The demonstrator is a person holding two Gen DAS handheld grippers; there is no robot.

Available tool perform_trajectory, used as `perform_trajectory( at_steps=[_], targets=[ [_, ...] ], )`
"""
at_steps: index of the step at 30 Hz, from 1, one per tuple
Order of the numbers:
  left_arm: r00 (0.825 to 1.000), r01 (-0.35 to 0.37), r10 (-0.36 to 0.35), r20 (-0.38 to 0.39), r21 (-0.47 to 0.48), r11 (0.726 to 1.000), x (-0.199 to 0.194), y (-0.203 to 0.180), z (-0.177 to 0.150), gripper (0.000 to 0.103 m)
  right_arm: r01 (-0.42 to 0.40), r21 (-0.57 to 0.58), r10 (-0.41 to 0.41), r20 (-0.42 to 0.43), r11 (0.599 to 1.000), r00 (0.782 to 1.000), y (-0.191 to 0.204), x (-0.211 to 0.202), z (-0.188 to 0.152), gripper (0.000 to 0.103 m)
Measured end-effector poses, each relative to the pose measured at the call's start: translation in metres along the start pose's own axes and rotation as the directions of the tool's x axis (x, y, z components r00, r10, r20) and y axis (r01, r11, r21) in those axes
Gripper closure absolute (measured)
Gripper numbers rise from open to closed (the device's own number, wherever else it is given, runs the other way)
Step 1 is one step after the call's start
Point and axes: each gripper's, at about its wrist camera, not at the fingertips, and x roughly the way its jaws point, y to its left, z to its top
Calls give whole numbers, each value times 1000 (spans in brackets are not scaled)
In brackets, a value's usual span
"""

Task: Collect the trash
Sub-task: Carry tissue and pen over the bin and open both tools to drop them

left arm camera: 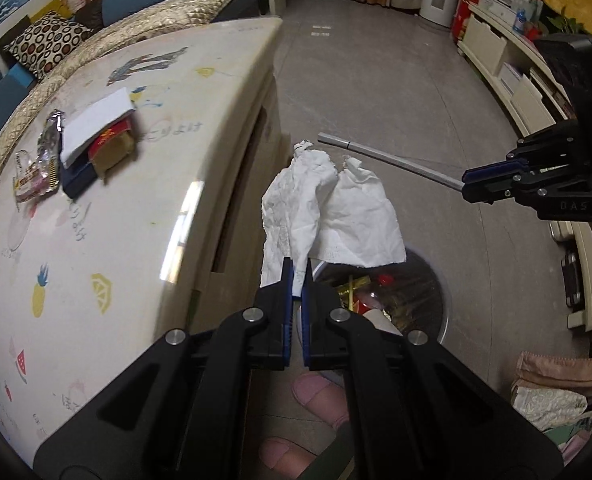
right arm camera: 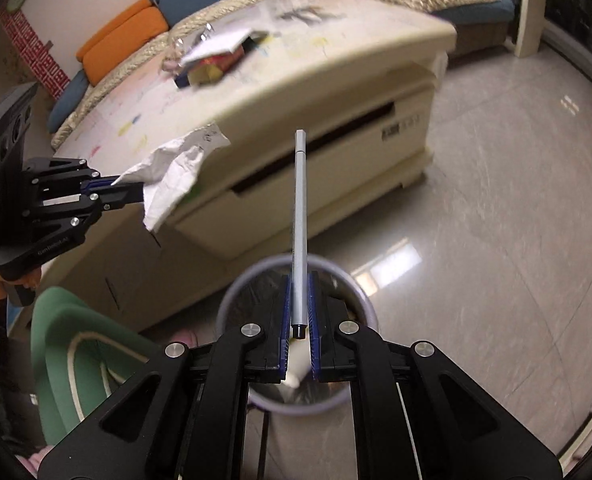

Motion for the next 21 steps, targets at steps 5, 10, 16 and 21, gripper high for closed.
perform_trajectory(
  at_steps=[5, 10, 16, 21],
  targets=[
    [996, 45, -39, -82, 78, 996, 35, -41, -12, 101, -3, 45, 6, -65, 999, 998, -12, 20, -35, 94],
    [981, 85, -57, -183, 148, 985, 75, -66, -22, 101, 4, 97, 10, -138, 995, 990, -23, 54, -65, 94],
    [956, 103, -35, -292, 223, 969, 119, -84, -38, 101, -1, 145, 35, -232, 989, 972, -32, 92, -98, 94],
    [929, 109, -13, -370, 242, 964, 154, -86, -50, 101, 5, 174, 48, -300, 985, 953, -35, 121, -113, 94]
  ],
)
